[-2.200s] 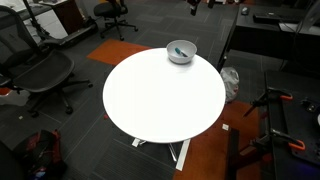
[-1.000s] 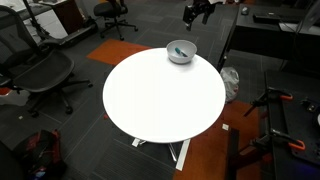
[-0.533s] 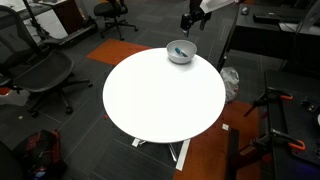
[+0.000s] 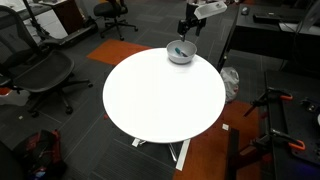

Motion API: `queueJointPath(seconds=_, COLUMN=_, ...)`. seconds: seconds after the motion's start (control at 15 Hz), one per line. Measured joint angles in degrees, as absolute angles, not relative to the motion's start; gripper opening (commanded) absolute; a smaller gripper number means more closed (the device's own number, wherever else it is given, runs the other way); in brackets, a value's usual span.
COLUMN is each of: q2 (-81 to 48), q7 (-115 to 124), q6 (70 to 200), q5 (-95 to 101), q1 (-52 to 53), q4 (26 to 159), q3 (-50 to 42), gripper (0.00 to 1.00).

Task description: Place the marker on the table

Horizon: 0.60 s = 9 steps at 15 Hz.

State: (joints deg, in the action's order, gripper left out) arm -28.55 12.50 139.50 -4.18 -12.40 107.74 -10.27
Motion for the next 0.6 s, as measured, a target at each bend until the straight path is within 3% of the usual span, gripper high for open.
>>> queueJointPath(seconds=0.6, q2=-34.59, q7=10.46, q6=139.50, q5=-6.11, q1=-13.90, q4=102.13, q3=-9.60, gripper=1.00)
